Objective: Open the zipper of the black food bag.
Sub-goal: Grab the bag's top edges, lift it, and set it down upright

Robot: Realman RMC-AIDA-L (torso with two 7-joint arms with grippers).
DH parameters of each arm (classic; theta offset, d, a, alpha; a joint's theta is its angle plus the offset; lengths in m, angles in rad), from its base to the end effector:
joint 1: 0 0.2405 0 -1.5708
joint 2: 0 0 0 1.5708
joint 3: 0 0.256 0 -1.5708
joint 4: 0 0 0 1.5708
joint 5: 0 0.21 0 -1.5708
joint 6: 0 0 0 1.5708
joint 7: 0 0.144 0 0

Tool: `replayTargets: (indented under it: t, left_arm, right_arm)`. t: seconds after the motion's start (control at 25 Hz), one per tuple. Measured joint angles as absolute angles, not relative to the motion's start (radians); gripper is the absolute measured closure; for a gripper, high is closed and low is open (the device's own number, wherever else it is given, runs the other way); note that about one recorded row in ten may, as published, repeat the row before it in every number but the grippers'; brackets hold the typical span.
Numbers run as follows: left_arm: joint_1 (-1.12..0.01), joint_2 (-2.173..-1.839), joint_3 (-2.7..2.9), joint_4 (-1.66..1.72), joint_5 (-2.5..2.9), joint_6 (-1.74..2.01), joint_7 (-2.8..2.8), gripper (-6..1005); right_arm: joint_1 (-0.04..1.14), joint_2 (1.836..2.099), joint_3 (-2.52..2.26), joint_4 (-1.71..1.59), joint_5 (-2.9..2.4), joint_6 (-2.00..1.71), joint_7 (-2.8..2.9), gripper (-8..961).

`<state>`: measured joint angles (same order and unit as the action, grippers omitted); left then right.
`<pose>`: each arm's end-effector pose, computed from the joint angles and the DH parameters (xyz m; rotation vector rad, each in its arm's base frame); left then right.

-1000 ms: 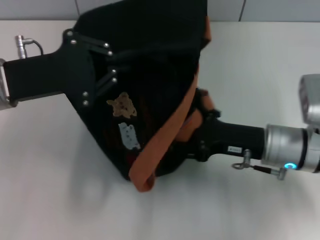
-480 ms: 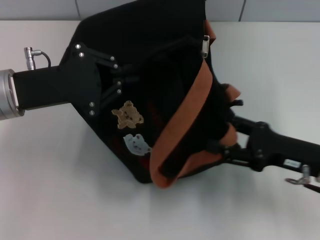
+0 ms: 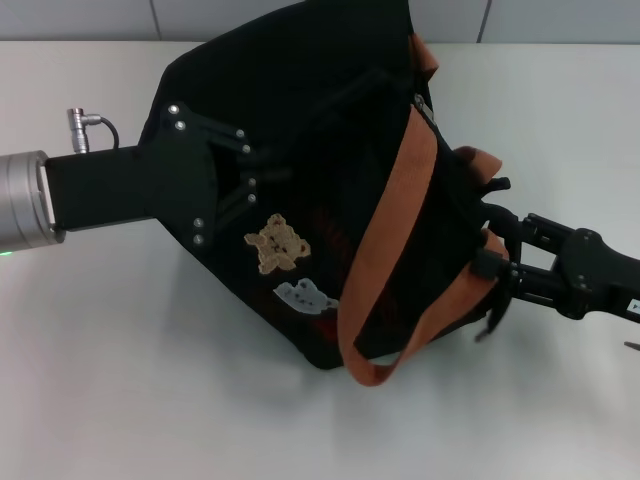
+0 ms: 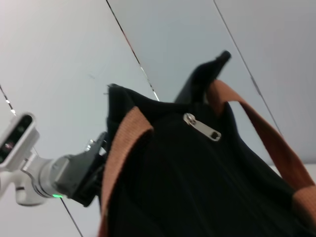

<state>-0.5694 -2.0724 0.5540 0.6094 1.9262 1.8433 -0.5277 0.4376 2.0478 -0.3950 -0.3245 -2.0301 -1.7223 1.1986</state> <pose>-0.2294 0.3146 0.0202 -2.5250 0.5986 -0.8800 0.2955 0.2684 -0.0116 -2.5425 0.8502 1.1139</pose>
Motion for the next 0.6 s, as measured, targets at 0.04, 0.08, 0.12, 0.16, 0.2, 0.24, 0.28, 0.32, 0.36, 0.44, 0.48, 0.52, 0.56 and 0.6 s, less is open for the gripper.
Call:
replayTargets:
  t: [0.04,0.08,0.12,0.16,0.2,0.24,0.28,0.32,0.36,0.44,0.48,0.52,0.56,0.6]
  left_arm:
    - [-0.570,-2.072,0.558,0.609,1.926,1.840,-0.527,925]
    - [-0.570,-2.072,0.563,0.608,1.926,1.835,-0.527,926]
    - [-0.570,-2.072,0.567,0.608,1.926,1.831,-0.527,926]
    - [-0.570,-2.072,0.571,0.608,1.926,1.826,-0.527,926]
    - [-0.570,-2.072,0.575,0.607,1.926,1.821,-0.527,926]
    - [-0.570,-2.072,0.579,0.607,1.926,1.818,-0.527,926]
    - [-0.570,-2.072,0.579,0.607,1.926,1.817,-0.527,926]
    - [-0.570,-2.072,0.579,0.607,1.925,1.816,-0.527,926]
    - [-0.570,-2.072,0.580,0.606,1.922,1.815,-0.522,926]
    - [-0.570,-2.072,0.580,0.603,1.921,1.815,-0.518,926]
    - [-0.569,-2.073,0.580,0.600,1.918,1.816,-0.511,926]
    - [-0.568,-2.073,0.580,0.598,1.915,1.817,-0.506,926]
    - [-0.567,-2.073,0.580,0.595,1.910,1.819,-0.501,926]
    - [-0.567,-2.073,0.580,0.595,1.910,1.819,-0.501,926]
  right_arm:
    - [0.437,2.046,-0.395,-0.330,-2.033,-1.720,1.203,195]
    - [0.435,2.045,-0.395,-0.335,-2.034,-1.719,1.206,195]
    - [0.432,2.042,-0.393,-0.340,-2.035,-1.719,1.208,195]
    - [0.427,2.038,-0.393,-0.343,-2.035,-1.719,1.210,196]
    - [0.424,2.033,-0.394,-0.344,-2.036,-1.719,1.211,196]
    - [0.421,2.027,-0.400,-0.344,-2.040,-1.718,1.213,197]
    - [0.421,2.023,-0.408,-0.344,-2.051,-1.717,1.214,197]
    - [0.421,2.020,-0.418,-0.344,-2.072,-1.716,1.215,197]
    - [0.423,2.019,-0.429,-0.345,-2.124,-1.716,1.215,198]
    - [0.423,2.019,-0.430,-0.346,-2.171,-1.715,1.211,198]
    - [0.423,2.019,-0.430,-0.346,-2.171,-1.715,1.211,199]
    - [0.423,2.019,-0.430,-0.346,-2.188,-1.715,1.207,199]
    - [0.417,2.018,-0.429,-0.347,-2.202,-1.717,1.199,200]
    - [0.417,2.018,-0.429,-0.347,-2.202,-1.717,1.199,200]
